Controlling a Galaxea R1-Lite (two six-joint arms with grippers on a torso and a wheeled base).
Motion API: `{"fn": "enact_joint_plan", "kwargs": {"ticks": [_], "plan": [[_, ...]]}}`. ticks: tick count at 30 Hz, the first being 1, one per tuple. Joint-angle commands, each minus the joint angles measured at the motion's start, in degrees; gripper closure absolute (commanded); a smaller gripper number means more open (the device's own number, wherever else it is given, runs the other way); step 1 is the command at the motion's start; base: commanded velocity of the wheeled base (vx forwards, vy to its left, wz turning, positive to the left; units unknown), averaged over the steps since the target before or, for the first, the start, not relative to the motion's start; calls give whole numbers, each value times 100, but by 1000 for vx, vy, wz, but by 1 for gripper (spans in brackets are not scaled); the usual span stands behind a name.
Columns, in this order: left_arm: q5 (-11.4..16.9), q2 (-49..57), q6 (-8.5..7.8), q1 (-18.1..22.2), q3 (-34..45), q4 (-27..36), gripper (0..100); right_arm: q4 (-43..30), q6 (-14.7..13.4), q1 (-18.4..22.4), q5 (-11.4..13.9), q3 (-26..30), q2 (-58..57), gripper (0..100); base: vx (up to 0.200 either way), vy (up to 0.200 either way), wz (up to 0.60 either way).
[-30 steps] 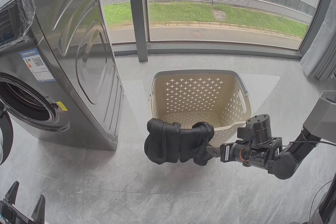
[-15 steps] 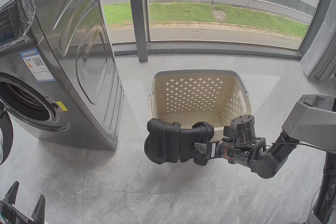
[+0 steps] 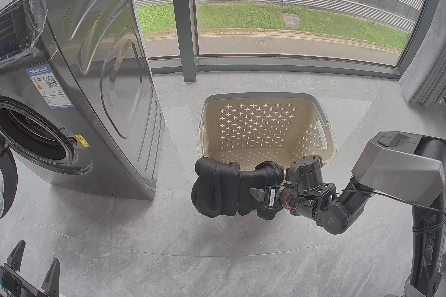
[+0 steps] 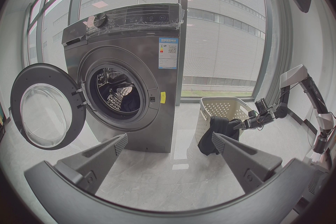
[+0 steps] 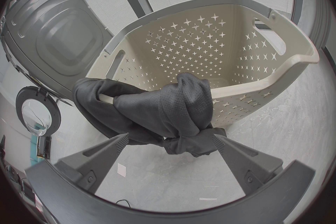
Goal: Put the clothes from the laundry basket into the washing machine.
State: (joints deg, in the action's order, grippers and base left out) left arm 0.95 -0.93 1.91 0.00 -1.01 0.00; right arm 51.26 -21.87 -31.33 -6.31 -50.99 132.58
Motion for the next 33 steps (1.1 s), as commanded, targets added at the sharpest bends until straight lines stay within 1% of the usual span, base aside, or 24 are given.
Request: {"fn": "enact_joint_plan", "kwargs": {"ticks": [1, 5, 12, 14, 15, 17, 18, 23, 27, 28, 29, 31, 33], "plan": [[2, 93, 2, 0, 101, 0, 0, -2, -1, 30, 7, -288, 294, 0, 0, 0, 0], [-7, 93, 11, 0, 101, 0, 0, -2, -19, 57, -1, -543, 505, 0, 0, 0, 0], [-7, 93, 11, 0, 101, 0, 0, 59, -37, 83, -1, -754, 593, 0, 0, 0, 0], [-7, 93, 11, 0, 101, 0, 0, 51, -89, 83, -1, -833, 602, 0, 0, 0, 0], [-7, 93, 11, 0, 101, 0, 0, 42, -160, 83, 7, -877, 602, 100, 0, 0, 0], [-7, 93, 11, 0, 101, 0, 0, -2, -371, 83, 7, -939, 584, 100, 0, 0, 0], [-7, 93, 20, 0, 101, 0, 0, -2, -415, 83, 7, -939, 584, 100, 0, 0, 0], [-7, 93, 28, 0, 101, 0, 0, 42, -450, 101, 7, -868, 523, 100, 0, 0, 0], [-7, 93, 37, 0, 101, 0, 0, 95, -511, 66, 16, -710, 338, 100, 0, 0, 0], [-7, 93, 37, 0, 101, 0, 0, 95, -573, 48, 16, -631, 171, 100, 0, 0, 0], [-7, 93, 37, 0, 101, 0, 0, 95, -669, 22, 34, -394, -163, 100, 0, 0, 0], [-16, 93, 37, 0, 101, 0, 0, 95, -678, 22, 43, -262, -330, 100, 0, 0, 0], [-51, 93, 37, 0, 101, 0, 0, 95, -661, 30, 51, 54, -752, 100, 0, 0, 0]]}}
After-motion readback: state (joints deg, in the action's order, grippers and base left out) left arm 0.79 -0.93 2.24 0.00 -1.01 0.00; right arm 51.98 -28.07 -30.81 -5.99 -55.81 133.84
